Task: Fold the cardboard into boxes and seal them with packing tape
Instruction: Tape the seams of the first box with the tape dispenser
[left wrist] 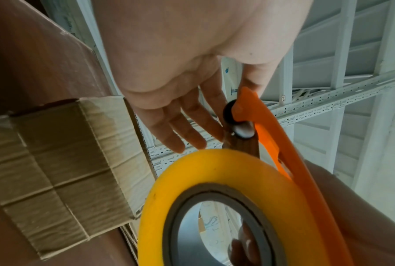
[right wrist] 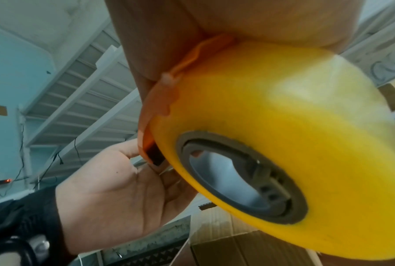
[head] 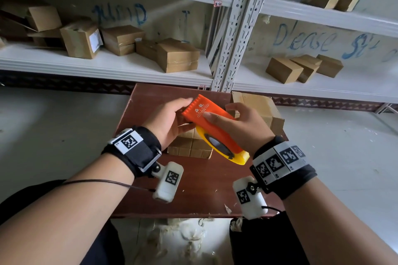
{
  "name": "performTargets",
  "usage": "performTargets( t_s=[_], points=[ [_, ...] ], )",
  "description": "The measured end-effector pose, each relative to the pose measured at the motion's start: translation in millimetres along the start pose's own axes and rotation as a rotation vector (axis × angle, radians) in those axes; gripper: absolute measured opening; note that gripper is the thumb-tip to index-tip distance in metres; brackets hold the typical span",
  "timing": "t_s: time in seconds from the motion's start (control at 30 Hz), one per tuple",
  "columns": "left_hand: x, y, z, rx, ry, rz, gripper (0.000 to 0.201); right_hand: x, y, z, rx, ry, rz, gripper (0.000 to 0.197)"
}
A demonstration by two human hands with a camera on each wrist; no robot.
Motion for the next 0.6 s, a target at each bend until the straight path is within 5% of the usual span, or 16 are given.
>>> performTargets(
  t_s=[0.23, 0.4, 0.6],
  points=[
    [-1.4, 3.3, 11.8, 0.008, 0.029, 0.133, 0.016, 0.1, 4.7, 1.0, 0.01, 0.039, 0.094, 0.098],
    [0.5, 1.0, 17.4, -0.003, -0.081, 0.083, 0.002, 4.8, 9.2, -0.8, -0.043, 0.055, 0.189, 0.093],
    [-1.6, 3.3, 20.8, -0.041, -0.077, 0.077, 0.018, 11.3, 11.8, -3.0, -0.034, 0.061, 0.21, 0.084]
  ],
)
Point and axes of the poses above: each hand's wrist, its own y-axis away from the middle knuckle, its own z-axis out of the back of the hand, x = y × z, the point moved 1 cm from there along -y, towards the middle knuckle, and after that the axes turned 8 degrees about -x, right-handed, at the moved point
